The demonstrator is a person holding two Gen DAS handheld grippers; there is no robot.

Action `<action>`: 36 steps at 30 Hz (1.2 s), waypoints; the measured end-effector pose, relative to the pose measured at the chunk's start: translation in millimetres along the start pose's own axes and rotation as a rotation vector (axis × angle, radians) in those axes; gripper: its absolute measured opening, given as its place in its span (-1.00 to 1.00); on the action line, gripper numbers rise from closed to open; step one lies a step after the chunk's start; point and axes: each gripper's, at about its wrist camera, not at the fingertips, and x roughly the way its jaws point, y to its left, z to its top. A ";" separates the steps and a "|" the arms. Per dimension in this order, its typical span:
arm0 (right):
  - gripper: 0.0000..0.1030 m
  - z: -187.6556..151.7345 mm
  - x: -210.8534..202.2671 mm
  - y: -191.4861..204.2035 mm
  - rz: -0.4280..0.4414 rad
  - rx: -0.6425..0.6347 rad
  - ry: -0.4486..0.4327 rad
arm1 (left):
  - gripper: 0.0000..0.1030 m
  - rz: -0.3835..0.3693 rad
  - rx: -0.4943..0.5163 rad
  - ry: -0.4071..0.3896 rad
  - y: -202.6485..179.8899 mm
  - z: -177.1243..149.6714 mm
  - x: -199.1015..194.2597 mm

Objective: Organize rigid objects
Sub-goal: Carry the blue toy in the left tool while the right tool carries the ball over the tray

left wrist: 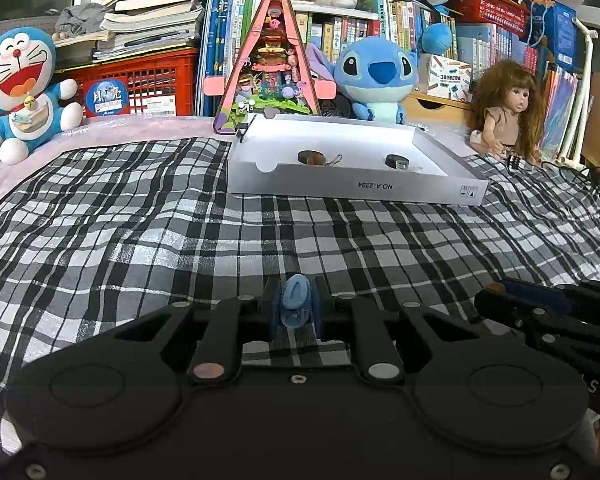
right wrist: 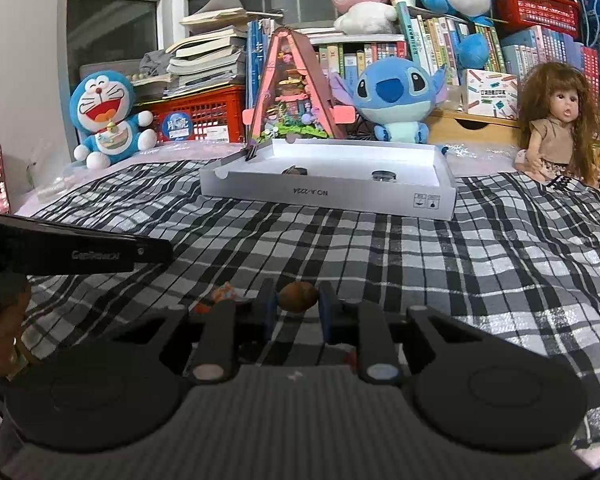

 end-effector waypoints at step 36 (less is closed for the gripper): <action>-0.49 108.0 8.2 -40.9 0.048 0.179 -0.008 | -0.71 -0.115 -0.021 0.032 -29.3 123.4 -1.2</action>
